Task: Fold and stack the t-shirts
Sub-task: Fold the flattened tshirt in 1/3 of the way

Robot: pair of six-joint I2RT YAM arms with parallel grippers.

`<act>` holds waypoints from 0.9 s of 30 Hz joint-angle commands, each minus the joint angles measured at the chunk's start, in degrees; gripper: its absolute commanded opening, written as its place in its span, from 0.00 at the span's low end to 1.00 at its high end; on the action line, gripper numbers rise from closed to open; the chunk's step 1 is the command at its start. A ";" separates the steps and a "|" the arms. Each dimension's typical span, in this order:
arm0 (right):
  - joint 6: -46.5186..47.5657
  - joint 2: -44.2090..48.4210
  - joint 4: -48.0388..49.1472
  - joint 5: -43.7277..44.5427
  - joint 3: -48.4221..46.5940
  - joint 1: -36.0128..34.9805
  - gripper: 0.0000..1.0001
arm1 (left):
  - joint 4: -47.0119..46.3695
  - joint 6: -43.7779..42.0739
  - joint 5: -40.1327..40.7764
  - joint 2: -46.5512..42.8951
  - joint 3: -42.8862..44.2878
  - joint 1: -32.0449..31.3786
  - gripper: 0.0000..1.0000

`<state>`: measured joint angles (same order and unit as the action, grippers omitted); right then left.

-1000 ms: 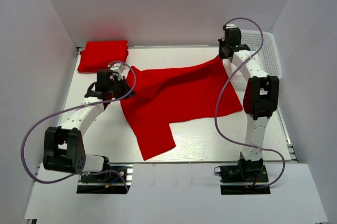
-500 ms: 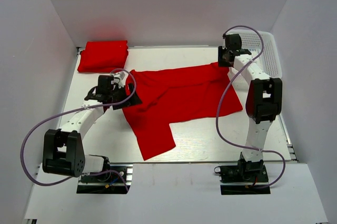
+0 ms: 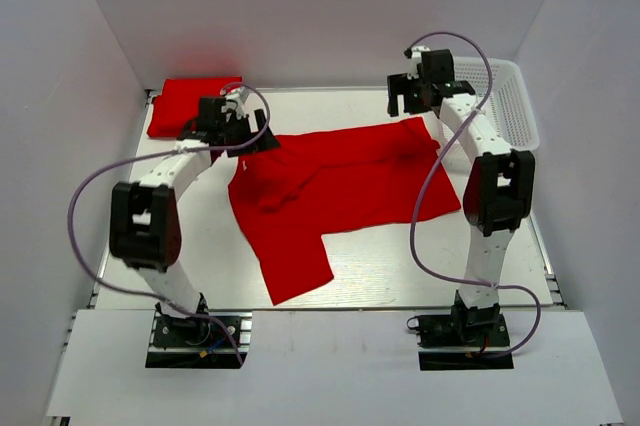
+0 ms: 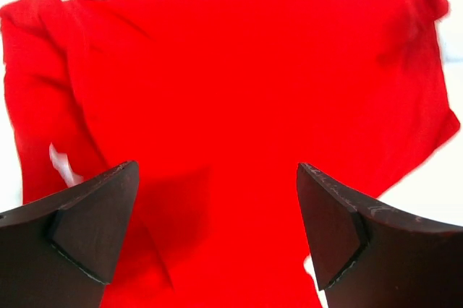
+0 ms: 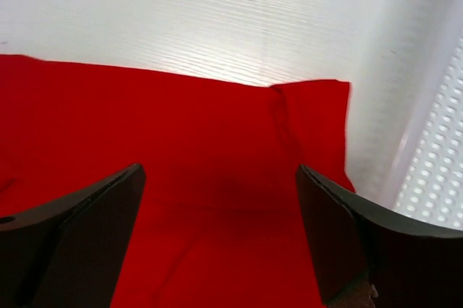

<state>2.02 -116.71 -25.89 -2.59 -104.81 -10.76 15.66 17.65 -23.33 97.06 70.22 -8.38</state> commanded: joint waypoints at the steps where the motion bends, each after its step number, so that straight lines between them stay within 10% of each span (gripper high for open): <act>1: 0.45 -3.85 -1.26 -5.06 -7.56 -2.06 0.90 | -3.70 -0.25 -1.63 5.67 5.79 -0.14 1.00; 27: -19.86 -28.84 -5.49 0.25 -19.90 2.41 0.90 | 11.15 3.19 16.48 39.25 35.67 0.56 1.00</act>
<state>-14.02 -142.56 -28.73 -1.15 -123.52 -11.20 22.09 21.52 -9.89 131.02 101.84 -8.78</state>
